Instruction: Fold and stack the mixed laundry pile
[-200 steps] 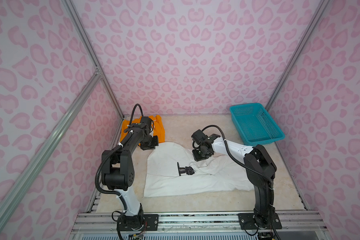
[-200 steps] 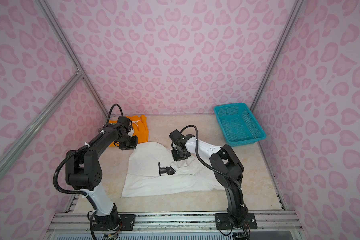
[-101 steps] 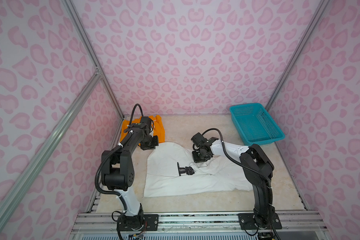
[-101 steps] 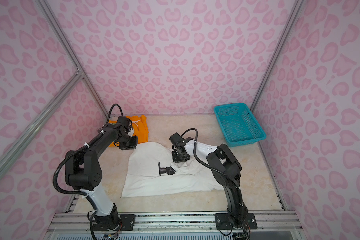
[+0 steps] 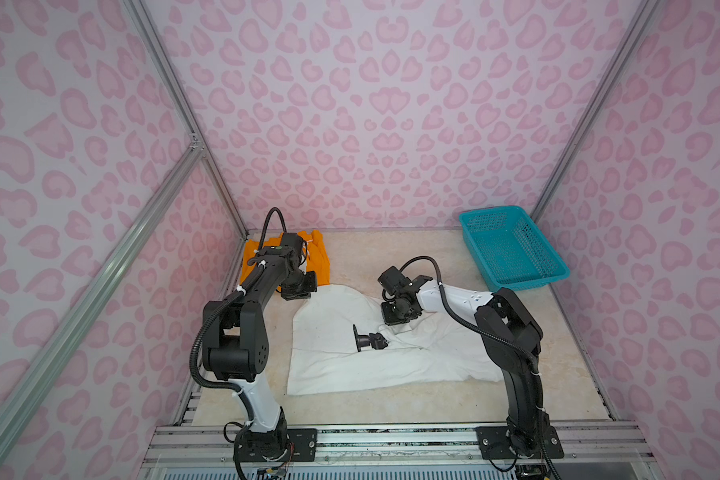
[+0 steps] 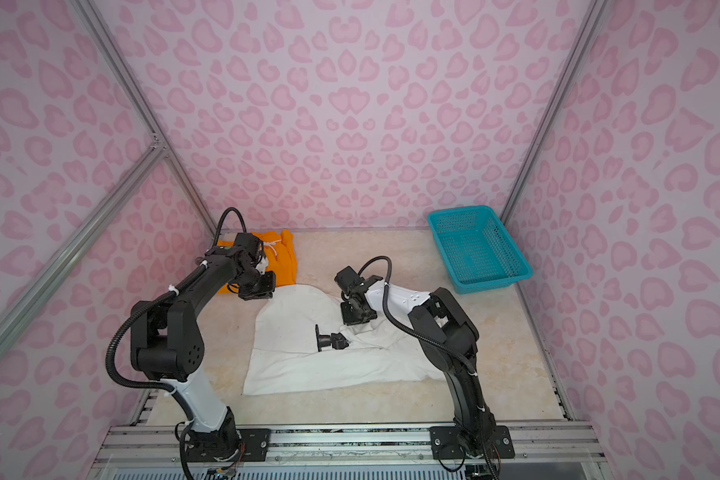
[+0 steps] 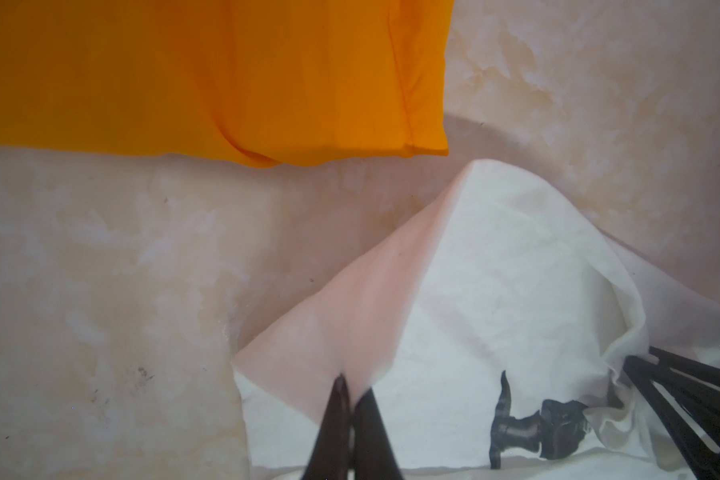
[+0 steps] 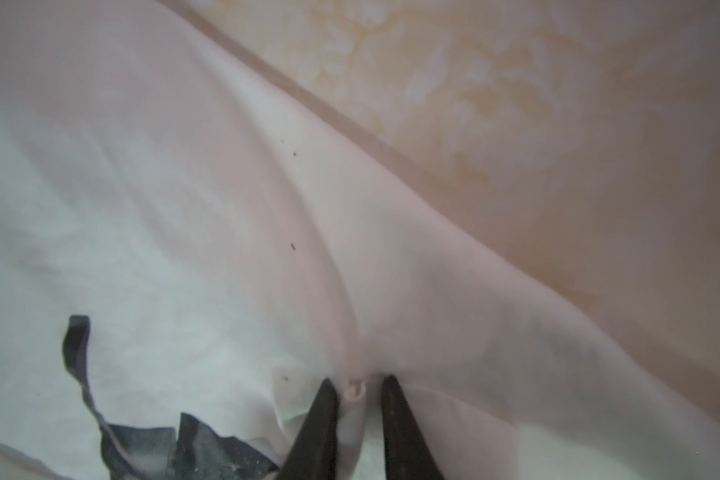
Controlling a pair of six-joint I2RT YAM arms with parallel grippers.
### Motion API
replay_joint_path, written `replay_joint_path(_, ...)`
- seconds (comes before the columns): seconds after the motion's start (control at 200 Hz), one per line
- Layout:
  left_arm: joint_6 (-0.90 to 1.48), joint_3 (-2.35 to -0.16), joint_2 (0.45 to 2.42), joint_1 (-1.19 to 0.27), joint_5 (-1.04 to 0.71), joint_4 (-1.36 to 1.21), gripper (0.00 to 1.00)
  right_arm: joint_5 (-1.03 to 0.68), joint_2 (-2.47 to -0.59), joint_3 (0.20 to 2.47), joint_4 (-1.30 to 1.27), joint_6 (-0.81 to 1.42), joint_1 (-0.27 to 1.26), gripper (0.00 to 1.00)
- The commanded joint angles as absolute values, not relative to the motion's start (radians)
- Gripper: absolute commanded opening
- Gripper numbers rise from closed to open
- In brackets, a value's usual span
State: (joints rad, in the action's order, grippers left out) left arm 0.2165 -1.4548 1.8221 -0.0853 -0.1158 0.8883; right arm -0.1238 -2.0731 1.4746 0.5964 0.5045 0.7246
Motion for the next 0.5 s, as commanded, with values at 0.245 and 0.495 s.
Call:
replay_joint_path(0.245, 0.21, -1.459, 1.815, -0.084, -0.12, 0.888, 0.03, -0.078, -1.99, 1.477, 0.672, 0.458, 0.706, 0.09)
replay_joint_path(0.495, 0.208, -1.462, 1.813, -0.084, -0.115, 0.892, 0.03, -0.152, -1.903, 1.466, 0.687, 0.384, 0.641, 0.0)
